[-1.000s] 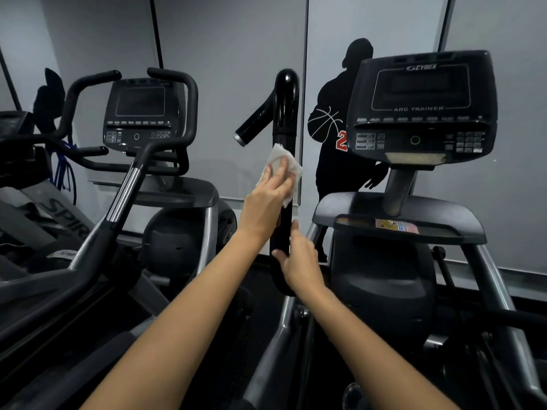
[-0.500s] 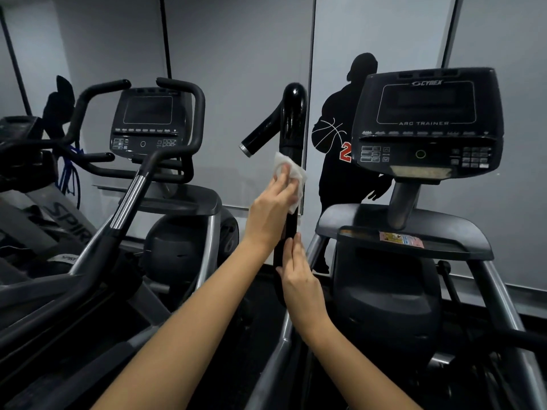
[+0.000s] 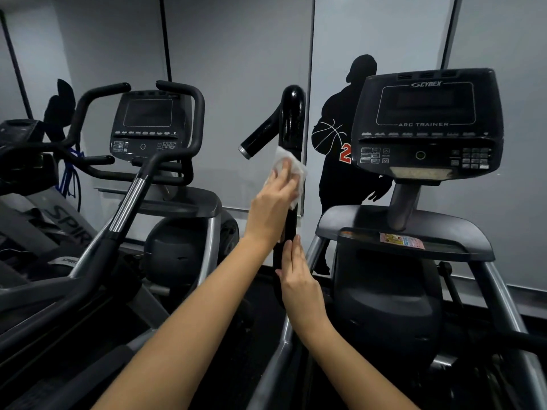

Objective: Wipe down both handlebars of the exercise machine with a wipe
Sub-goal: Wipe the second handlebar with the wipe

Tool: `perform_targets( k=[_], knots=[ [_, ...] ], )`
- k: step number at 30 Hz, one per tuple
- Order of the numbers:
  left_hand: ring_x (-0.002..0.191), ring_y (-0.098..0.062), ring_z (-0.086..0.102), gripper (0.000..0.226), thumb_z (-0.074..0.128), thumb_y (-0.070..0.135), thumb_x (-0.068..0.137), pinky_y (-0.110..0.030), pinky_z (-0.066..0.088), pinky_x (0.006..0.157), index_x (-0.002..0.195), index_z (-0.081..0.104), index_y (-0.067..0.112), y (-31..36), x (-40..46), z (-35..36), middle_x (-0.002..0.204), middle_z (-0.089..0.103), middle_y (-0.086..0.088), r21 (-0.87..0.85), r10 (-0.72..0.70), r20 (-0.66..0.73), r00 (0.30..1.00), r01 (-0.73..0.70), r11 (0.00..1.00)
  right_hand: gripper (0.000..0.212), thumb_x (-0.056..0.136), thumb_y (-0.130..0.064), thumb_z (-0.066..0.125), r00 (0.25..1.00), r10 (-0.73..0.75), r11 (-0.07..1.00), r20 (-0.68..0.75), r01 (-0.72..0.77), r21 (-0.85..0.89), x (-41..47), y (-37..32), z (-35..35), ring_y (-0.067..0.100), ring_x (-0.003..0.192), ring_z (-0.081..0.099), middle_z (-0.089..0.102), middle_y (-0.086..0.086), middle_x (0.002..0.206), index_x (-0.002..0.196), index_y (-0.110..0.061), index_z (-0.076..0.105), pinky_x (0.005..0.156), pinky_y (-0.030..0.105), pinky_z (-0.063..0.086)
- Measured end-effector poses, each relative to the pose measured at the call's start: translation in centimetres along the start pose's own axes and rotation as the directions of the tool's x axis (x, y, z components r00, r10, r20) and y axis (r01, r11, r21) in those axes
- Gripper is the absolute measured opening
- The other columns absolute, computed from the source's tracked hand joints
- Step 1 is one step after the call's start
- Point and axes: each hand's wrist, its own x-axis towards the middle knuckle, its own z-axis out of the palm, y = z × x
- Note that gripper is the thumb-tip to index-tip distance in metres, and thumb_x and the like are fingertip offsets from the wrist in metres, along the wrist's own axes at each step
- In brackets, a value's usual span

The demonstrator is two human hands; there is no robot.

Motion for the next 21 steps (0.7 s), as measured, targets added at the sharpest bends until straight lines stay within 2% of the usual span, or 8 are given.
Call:
perform_targets(
  k=[2,4,9,11,14,16,18,21],
  knots=[
    [0.123,-0.040,0.051,0.049,0.056,0.002,0.089,-0.056,0.052,0.086,0.136,0.046,0.008,0.2,1.7,-0.3,0.148,0.037,-0.010,-0.002,-0.040,0.010,0.999,0.040,0.999,0.080,0.064,-0.020,0.085,1.000,0.002,1.000,0.002,-0.002,0.002,0.0,0.0,0.0,0.029,0.110,0.062,0.054,0.029,0.127,0.126,0.008,0.044,0.066,0.019,0.057],
    [0.124,-0.038,0.050,0.050,0.055,0.000,0.089,-0.055,0.051,0.088,0.137,0.046,0.009,0.4,1.6,-0.2,0.149,0.036,-0.008,-0.011,-0.059,-0.002,0.998,0.059,0.998,0.076,0.063,-0.020,0.085,1.000,-0.002,1.000,0.008,0.002,-0.005,0.0,0.0,-0.1,0.030,0.112,0.060,0.054,0.029,0.127,0.124,0.010,0.051,0.072,0.022,0.058],
    [0.109,-0.040,0.061,0.051,0.064,0.000,0.082,-0.053,0.058,0.073,0.131,0.053,0.008,-0.2,-2.3,0.3,0.144,0.043,-0.012,-0.052,-0.012,0.029,1.000,0.014,0.999,0.071,0.064,-0.012,0.084,0.996,-0.087,0.984,0.020,0.089,-0.155,0.1,0.2,-0.2,0.032,0.127,0.047,0.046,0.028,0.135,0.122,0.012,0.052,0.103,0.034,0.044],
    [0.108,-0.041,0.061,0.051,0.065,0.000,0.081,-0.053,0.057,0.073,0.130,0.053,0.007,-0.2,-2.8,0.1,0.144,0.043,-0.012,-0.050,-0.001,0.050,0.999,0.003,0.999,0.078,0.062,-0.008,0.084,0.996,-0.094,0.990,0.004,0.093,-0.106,0.0,0.4,0.0,0.031,0.128,0.047,0.046,0.027,0.136,0.128,0.009,0.046,0.101,0.030,0.043],
    [0.119,-0.041,0.053,0.050,0.063,-0.002,0.082,-0.056,0.055,0.079,0.130,0.053,0.007,0.0,-1.4,-0.3,0.145,0.041,-0.012,-0.034,0.012,0.028,1.000,-0.011,0.999,0.093,0.061,-0.001,0.083,0.996,-0.084,0.996,0.022,0.085,-0.021,-0.1,0.3,-0.2,0.032,0.130,0.044,0.042,0.026,0.140,0.138,0.002,0.030,0.095,0.024,0.047],
    [0.126,-0.039,0.047,0.053,0.061,-0.003,0.083,-0.052,0.054,0.085,0.134,0.049,0.006,0.1,0.2,-0.5,0.149,0.035,-0.011,-0.031,0.005,0.009,1.000,-0.005,0.999,0.081,0.066,0.004,0.075,0.995,-0.101,0.995,-0.003,0.101,0.002,-0.1,0.2,-0.4,0.033,0.130,0.042,0.041,0.026,0.140,0.136,0.004,0.035,0.095,0.028,0.050],
    [0.129,-0.036,0.046,0.053,0.059,0.001,0.086,-0.049,0.051,0.090,0.137,0.044,0.006,0.3,1.5,-0.8,0.152,0.029,-0.008,-0.028,-0.024,-0.001,1.000,0.024,0.999,0.065,0.068,0.012,0.058,0.990,-0.133,0.991,-0.035,0.134,0.022,0.0,0.1,-0.6,0.035,0.129,0.043,0.042,0.027,0.139,0.132,0.007,0.044,0.087,0.031,0.055],
    [0.130,-0.036,0.044,0.054,0.057,0.003,0.088,-0.051,0.049,0.094,0.139,0.042,0.007,0.5,1.2,-0.4,0.151,0.031,-0.010,-0.027,-0.040,0.016,0.999,0.041,0.999,0.071,0.059,0.016,0.063,0.991,-0.131,0.991,0.004,0.131,0.007,0.0,0.0,-1.1,0.035,0.128,0.045,0.044,0.027,0.137,0.129,0.008,0.049,0.084,0.030,0.056]
  ],
)
